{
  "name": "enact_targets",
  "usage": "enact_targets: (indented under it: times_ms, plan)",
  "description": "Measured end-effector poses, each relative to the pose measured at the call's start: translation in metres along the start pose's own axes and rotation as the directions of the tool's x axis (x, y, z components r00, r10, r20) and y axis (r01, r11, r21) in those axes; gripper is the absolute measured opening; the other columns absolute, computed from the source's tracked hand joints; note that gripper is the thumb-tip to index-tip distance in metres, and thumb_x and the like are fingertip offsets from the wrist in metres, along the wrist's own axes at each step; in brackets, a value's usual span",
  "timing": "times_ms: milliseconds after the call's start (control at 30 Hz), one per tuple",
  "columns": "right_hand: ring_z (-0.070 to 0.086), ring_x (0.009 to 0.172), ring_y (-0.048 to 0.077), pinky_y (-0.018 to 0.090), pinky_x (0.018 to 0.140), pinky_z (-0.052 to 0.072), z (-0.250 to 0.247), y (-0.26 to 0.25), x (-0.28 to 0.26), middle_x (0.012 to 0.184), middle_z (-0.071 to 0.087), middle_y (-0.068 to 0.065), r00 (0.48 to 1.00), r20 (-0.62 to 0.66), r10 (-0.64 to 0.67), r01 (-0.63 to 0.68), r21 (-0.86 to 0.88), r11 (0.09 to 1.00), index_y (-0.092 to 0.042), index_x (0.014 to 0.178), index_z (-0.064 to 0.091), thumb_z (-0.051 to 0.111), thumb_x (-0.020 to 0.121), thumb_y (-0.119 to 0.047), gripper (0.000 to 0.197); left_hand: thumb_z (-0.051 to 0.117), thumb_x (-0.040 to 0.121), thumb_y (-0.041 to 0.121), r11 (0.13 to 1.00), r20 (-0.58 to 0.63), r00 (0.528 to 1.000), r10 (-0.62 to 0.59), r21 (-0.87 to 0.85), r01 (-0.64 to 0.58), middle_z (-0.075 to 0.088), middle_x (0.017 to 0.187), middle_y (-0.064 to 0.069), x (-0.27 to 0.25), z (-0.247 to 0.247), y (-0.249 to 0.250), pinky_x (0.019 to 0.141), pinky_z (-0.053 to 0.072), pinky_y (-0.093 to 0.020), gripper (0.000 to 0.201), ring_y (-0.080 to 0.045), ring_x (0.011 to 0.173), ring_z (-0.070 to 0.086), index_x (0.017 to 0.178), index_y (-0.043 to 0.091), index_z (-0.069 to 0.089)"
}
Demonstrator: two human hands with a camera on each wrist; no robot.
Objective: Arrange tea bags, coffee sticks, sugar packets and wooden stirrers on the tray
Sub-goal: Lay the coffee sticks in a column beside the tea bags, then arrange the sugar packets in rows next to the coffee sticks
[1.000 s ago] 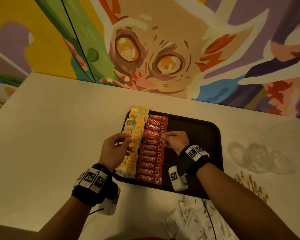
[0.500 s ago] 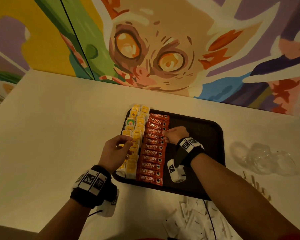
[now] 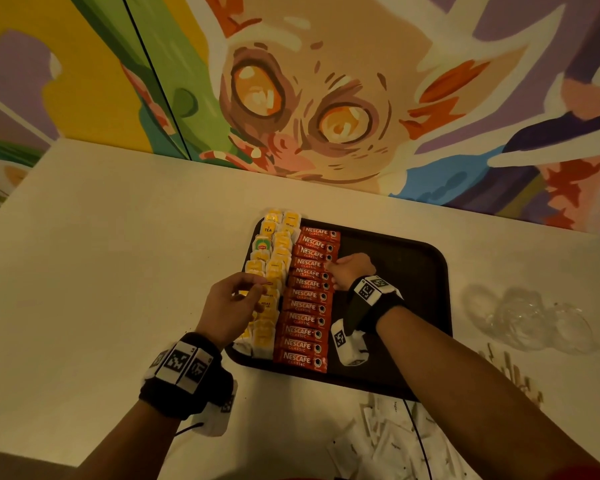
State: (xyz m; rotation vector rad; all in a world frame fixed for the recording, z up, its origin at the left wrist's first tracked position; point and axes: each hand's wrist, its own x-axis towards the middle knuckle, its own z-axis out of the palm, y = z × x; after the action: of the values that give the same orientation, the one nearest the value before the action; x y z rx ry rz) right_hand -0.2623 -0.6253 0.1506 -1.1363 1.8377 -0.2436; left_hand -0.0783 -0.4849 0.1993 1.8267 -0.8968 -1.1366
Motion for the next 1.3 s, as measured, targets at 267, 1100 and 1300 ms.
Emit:
enact_targets:
  times_ms: [267,1100,1300]
  plan:
    - [0.07,0.086,0.027,0.041,0.083,0.059,0.0,-0.005,0.001,0.095,0.071,0.011,0.999,-0.039,-0.037,0.036,-0.025,0.999,-0.002,0.105,0.067,0.066,0.093,-0.029,0.029,0.06,0.093,0.011,1.0,0.009,1.0,0.016,0.02,-0.016,0.068,0.088,-0.001,0.0,-0.004,-0.005,0.05,0.052,-0.021,0.009,-0.009,0.055,0.064,0.093,0.014,0.068]
    - [0.063,0.08,-0.001,0.012,0.067,0.046,-0.086,0.09,-0.117,0.091,0.065,-0.013,0.914,0.173,-0.367,0.395,-0.17,0.903,-0.028,0.1,0.067,0.064,0.094,-0.022,0.009,0.059,0.094,0.022,0.795,0.673,0.736,0.069,0.409,-0.448,0.058,0.11,0.005,-0.08,0.046,-0.024,0.081,0.047,-0.016,0.02,-0.007,0.096,0.055,0.114,0.017,0.061]
    - [0.061,0.082,0.003,0.024,0.078,0.053,-0.11,0.167,-0.16,0.097,0.065,-0.006,0.885,0.35,-0.308,0.428,-0.349,0.834,-0.029,0.103,0.064,0.072,0.087,-0.027,0.017,0.058,0.092,0.039,0.611,0.719,0.691,-0.074,0.581,-0.538,0.048,0.134,0.001,-0.12,0.097,-0.041,0.097,0.045,-0.032,0.044,-0.018,0.117,0.05,0.132,0.023,0.049]
